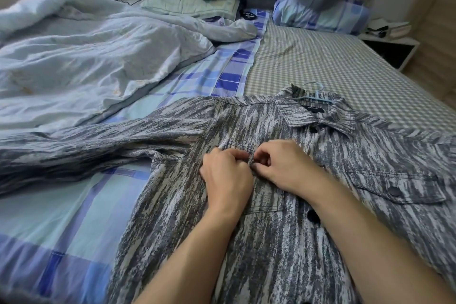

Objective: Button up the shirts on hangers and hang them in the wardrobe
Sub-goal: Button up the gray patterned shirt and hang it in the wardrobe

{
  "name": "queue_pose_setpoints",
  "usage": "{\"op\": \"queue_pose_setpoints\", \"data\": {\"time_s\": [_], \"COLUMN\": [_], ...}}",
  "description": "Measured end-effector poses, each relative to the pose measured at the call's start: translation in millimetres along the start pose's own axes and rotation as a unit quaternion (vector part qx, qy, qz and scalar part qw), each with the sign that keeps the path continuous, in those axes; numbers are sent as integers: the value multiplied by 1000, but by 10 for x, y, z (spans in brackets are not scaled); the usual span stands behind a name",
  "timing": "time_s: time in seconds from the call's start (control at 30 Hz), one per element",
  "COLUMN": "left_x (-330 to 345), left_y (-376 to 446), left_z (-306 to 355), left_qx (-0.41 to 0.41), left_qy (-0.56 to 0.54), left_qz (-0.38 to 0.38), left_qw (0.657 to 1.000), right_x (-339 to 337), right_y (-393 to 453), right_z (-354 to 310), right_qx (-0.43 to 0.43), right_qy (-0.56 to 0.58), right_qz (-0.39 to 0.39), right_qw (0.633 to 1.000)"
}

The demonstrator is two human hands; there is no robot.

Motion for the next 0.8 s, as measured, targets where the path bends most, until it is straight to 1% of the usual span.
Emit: {"op": "queue_pose_setpoints", "data": {"time_s": [0.07, 0.13, 0.17, 0.23, 0.33, 0.43, 0.53, 0.6, 0.7, 0.8], "left_x": [-10, -18, -32, -59, -88, -94, -169, -220, -196, -142], "left_y": [-14, -18, -24, -38, -55, -29, 34, 71, 88, 79], "left_z": [7, 17, 28, 51, 69, 42, 23, 19, -3, -39], "left_qx": [6, 7, 6, 7, -1, -15, -45, -46, -57, -62], "left_qy": [12, 23, 24, 21, 9, -30, -78, -78, -70, -69], "left_qz": [-4, -4, -2, -1, -11, -30, -93, -113, -96, -87], "left_qw": [1000, 1000, 1000, 1000, 1000, 999, 992, 989, 991, 992], "right_x": [-17, -44, -61, -104, -117, -67, 2, 11, -9, -39], "right_y": [21, 48, 58, 104, 178, 133, 66, 67, 85, 116], "right_z": [-130, -310, -390, -463, -400, -295, -194, -142, -101, -58], "right_qx": [-27, -84, -104, -107, -73, -46, -35, -47, -70, -68], "right_qy": [-106, -212, -241, -259, -237, -210, -172, -168, -152, -115], "right_qz": [-27, -44, -47, -60, -71, -57, -47, -45, -58, -59], "right_qw": [994, 973, 964, 958, 966, 975, 983, 984, 984, 989]}}
Point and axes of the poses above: each hand's wrist, its own y-axis towards the middle knuckle, its own x-axis out of the palm, z = x × y, the point moved 1 cm from there along y, towards the middle knuckle, and after that the axes turned 3 degrees about z, right-handed, at the moved point
